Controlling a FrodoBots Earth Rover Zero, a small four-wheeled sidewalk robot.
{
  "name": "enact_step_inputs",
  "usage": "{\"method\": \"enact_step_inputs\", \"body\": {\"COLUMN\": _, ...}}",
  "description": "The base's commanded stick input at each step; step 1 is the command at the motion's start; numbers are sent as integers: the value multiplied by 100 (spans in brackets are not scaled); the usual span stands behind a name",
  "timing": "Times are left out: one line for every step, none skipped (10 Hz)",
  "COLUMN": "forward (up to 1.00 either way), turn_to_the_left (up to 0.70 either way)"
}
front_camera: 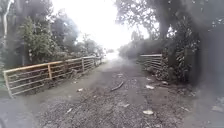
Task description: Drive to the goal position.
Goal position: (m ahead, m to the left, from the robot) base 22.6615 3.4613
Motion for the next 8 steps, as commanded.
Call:
{"method": "enact_step_inputs", "body": {"forward": 70, "turn_to_the_left": 0}}
{"method": "enact_step_inputs", "body": {"forward": 70, "turn_to_the_left": 0}}
{"method": "enact_step_inputs", "body": {"forward": 70, "turn_to_the_left": 0}}
{"method": "enact_step_inputs", "body": {"forward": 70, "turn_to_the_left": 0}}
{"method": "enact_step_inputs", "body": {"forward": 70, "turn_to_the_left": 0}}
{"method": "enact_step_inputs", "body": {"forward": 70, "turn_to_the_left": 0}}
{"method": "enact_step_inputs", "body": {"forward": 70, "turn_to_the_left": 0}}
{"method": "enact_step_inputs", "body": {"forward": 70, "turn_to_the_left": 0}}
